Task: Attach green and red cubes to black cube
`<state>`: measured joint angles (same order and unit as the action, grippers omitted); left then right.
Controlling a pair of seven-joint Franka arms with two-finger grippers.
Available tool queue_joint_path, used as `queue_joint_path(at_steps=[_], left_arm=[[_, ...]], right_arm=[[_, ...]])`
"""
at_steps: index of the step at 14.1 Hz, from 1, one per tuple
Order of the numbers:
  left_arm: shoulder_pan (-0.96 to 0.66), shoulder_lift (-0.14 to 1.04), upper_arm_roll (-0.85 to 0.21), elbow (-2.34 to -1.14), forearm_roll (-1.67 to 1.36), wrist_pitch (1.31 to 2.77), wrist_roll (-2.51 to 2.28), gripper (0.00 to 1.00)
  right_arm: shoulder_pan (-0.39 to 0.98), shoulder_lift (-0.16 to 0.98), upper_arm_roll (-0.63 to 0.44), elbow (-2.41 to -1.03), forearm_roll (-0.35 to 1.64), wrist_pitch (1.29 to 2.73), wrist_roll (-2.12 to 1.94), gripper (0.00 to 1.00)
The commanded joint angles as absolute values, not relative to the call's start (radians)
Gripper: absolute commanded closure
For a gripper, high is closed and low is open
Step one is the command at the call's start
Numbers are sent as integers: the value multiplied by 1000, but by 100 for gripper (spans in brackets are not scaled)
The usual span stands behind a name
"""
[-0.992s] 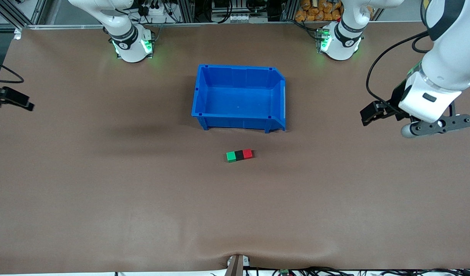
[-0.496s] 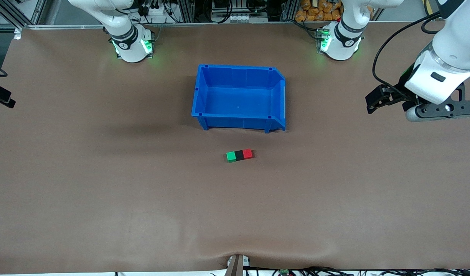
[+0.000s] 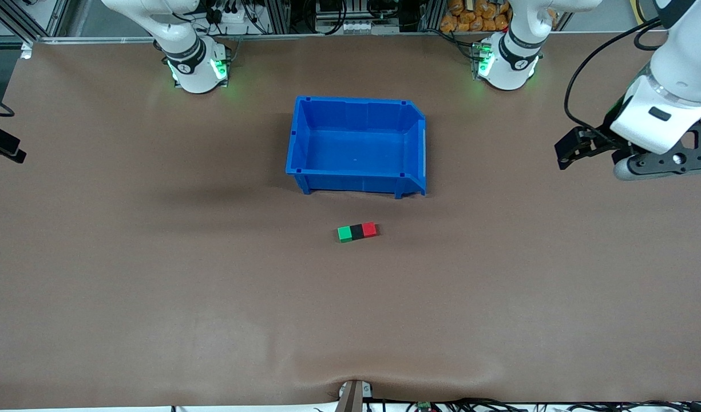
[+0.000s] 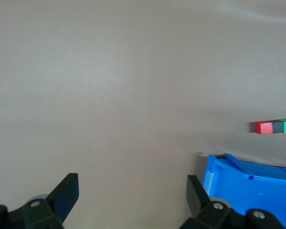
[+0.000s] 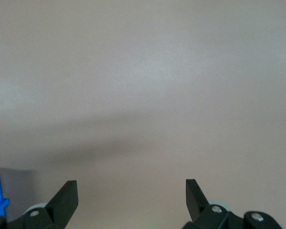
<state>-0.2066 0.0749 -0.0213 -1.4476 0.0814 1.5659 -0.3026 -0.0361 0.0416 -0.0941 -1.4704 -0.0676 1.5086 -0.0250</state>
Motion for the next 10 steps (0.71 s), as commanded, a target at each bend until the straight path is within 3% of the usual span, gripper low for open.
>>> queue_joint_path(at_steps=[1, 4, 10], left_arm=[[-149, -92, -64, -1673, 86, 1650, -281, 0], [-86, -117, -132, -1681, 81, 1615, -282, 0], [-78, -113, -132, -1669, 52, 1545, -287, 0]], right_arm=[[-35, 49, -91, -1453, -80, 1515, -17, 0], [-34, 34, -89, -1495, -77, 1546, -2, 0], [-25, 12, -87, -1523, -77, 1551, 23, 0]])
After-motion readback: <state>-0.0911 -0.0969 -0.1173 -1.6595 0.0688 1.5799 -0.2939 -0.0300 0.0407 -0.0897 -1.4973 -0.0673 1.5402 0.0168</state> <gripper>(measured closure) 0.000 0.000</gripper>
